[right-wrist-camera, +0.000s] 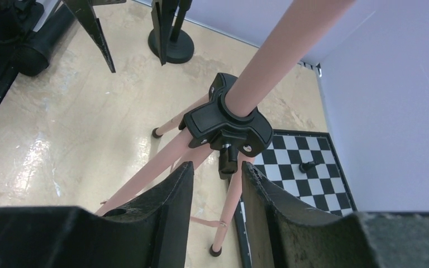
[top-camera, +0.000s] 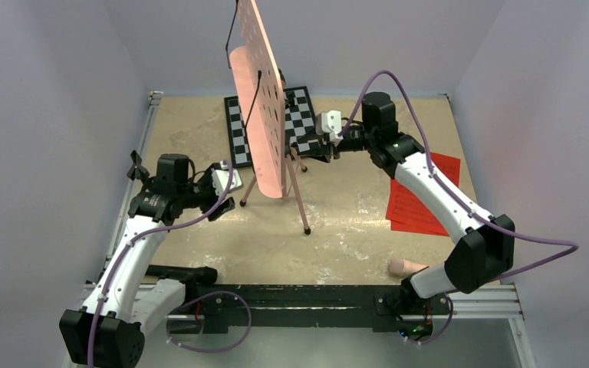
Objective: Pack up the instrument practice props
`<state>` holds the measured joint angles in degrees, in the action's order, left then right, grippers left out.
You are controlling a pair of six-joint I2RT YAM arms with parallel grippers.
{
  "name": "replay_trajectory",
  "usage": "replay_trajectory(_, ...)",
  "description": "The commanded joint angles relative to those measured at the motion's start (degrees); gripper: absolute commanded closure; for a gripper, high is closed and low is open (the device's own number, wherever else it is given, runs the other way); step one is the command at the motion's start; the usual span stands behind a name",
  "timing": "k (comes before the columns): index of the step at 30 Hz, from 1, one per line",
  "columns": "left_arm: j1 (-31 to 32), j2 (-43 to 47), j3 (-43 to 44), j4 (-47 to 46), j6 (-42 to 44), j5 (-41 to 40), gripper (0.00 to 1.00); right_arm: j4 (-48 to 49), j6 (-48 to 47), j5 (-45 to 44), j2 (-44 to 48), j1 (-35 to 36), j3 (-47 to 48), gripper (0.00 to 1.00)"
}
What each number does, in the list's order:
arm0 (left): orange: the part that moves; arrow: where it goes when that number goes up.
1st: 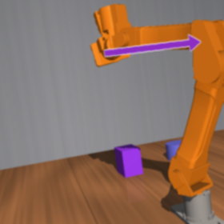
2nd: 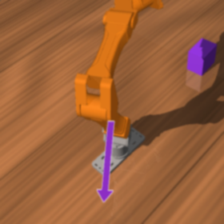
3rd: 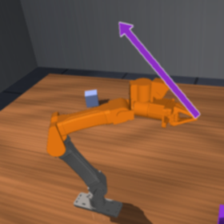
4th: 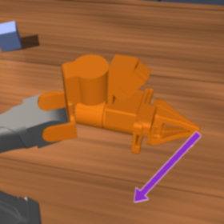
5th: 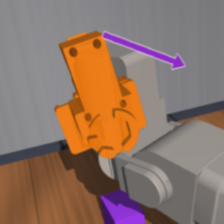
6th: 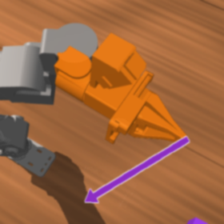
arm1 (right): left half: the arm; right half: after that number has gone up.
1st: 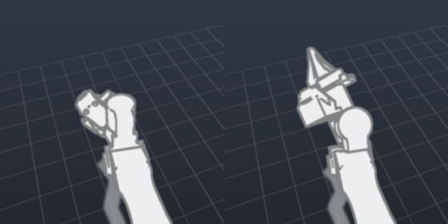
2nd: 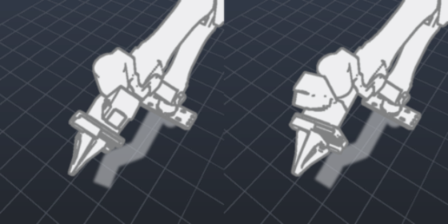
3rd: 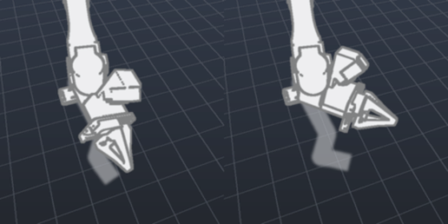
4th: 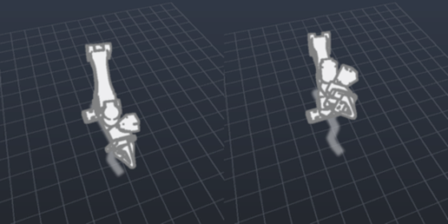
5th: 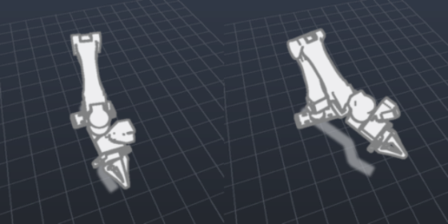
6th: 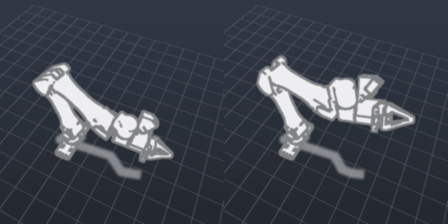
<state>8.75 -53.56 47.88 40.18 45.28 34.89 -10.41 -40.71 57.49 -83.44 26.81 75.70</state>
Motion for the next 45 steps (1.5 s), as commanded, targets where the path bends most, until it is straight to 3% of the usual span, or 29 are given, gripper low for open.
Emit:
replay_trajectory(1, -0.3, 0.0, -0.3, -1.8, -1.2, 1.1, 0.32, 2.3, -4.1, -0.8, 0.7, 1.1, 0.8, 0.61)
replay_trajectory(5, -0.3, -0.1, -0.4, -1.8, -1.4, 0.9, 0.32, 2.3, -6.9, -1.5, 0.4, 1.8, 0.9, 0.68)
replay_trajectory(13, -0.3, -1.0, 0.3, -1.5, -1.5, 0.9, 0.32, 5.9, -18.1, -4.8, 1.0, 3.3, -2.7, 1.0)
replay_trajectory(16, -0.3, -1.4, 0.6, -1.8, -1.6, 1.1, 0.32, 6.6, -24.7, -5.0, 1.6, 3.7, -4.7, 1.0)
replay_trajectory(21, -0.3, -1.4, 0.1, -3.0, -2.1, 1.0, 0.32, 9.0, -46.9, -5.2, 3.9, 4.4, -13.7, 1.0)
replay_trajectory(25, -0.3, -1.4, -0.4, -3.1, -2.1, 1.2, 0.32, 14.0, -56.2, -5.4, 5.0, 4.4, -20.9, 1.0)
replay_trajectory(26, -0.3, -1.4, -0.5, -3.2, -2.2, 1.2, 0.32, 14.5, -57.6, -5.4, 5.0, 4.4, -22.2, 0.91)
replay_trajectory(28, -0.3, -1.4, -0.8, -3.6, -2.4, 1.4, 0.32, 16.5, -60.2, -5.4, 5.0, 4.4, -24.9, 0.6)
replay_trajectory(30, -0.3, -1.4, -0.9, -3.8, -2.5, 1.5, 0.32, 18.6, -62.2, -6.4, 5.1, 4.3, -27.1, 0.34)
replay_trajectory(35, -0.3, -1.4, -0.9, -3.1, -2.3, 1.7, 0.32, 18.5, -55.2, -10.4, 8.3, 3.8, -27.5, 0.25)
replay_trajectory(38, -0.3, -1.3, -1.2, -2.0, -2.9, 2.9, 0.32, 13.0, -47.6, -11.1, 11.7, 1.8, -25.7, 0.23)
replay_trajectory(41, -0.3, -1.2, -1.8, -2.5, -5.8, 3.7, 0.32, 5.5, -30.3, -9.3, 14.3, -2.1, -21.1, 0.17)
replay_trajectory(45, -0.3, -0.3, -6.5, -14.2, -20.0, 0.3, 0.28, 0.6, -6.1, -11.9, 16.0, -5.5, -14.7, 0.1)
